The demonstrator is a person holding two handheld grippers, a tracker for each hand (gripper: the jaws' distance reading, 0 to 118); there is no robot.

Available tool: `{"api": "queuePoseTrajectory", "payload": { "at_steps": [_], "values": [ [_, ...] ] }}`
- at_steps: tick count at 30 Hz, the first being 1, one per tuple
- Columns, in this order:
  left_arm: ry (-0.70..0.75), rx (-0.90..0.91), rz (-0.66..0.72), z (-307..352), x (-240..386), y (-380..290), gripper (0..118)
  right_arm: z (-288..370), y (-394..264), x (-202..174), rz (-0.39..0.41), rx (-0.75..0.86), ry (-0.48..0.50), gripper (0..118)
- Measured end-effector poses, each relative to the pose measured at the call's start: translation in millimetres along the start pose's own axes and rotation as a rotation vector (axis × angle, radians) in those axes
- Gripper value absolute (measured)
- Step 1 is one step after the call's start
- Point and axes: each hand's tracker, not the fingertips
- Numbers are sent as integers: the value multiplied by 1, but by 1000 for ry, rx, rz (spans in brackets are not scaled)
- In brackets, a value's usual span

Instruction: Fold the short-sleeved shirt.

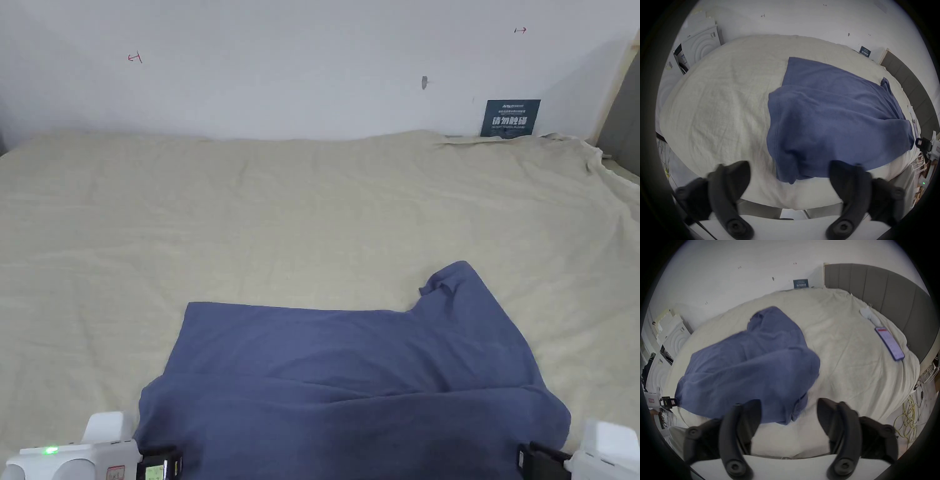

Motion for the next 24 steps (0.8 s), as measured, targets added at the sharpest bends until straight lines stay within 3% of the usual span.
{"api": "queuePoseTrajectory", "payload": {
  "at_steps": [5, 11, 15, 19, 21, 22, 23, 24],
  "values": [
    [-27, 132, 7, 36, 8, 20, 109, 39, 30, -12, 12, 142, 13, 81],
    [-74, 412, -4, 95, 24, 50, 110, 83, 65, -34, 46, 339, 29, 85],
    [-84, 524, 22, 118, 34, 65, 116, 102, 76, -52, 77, 436, 7, 87],
    [-78, 585, 38, 123, 45, 70, 110, 115, 74, -68, 95, 543, 1, 86],
    [-64, 669, 26, 122, 51, 65, 92, 118, 71, -75, 102, 579, -18, 81],
    [-54, 702, 4, 120, 55, 61, 72, 120, 69, -79, 112, 601, -26, 66],
    [-39, 723, -18, 118, 58, 58, 51, 121, 68, -82, 116, 617, -38, 44],
    [-12, 731, -33, 115, 61, 55, 23, 121, 66, -84, 115, 627, -41, 14]
  ]
}}
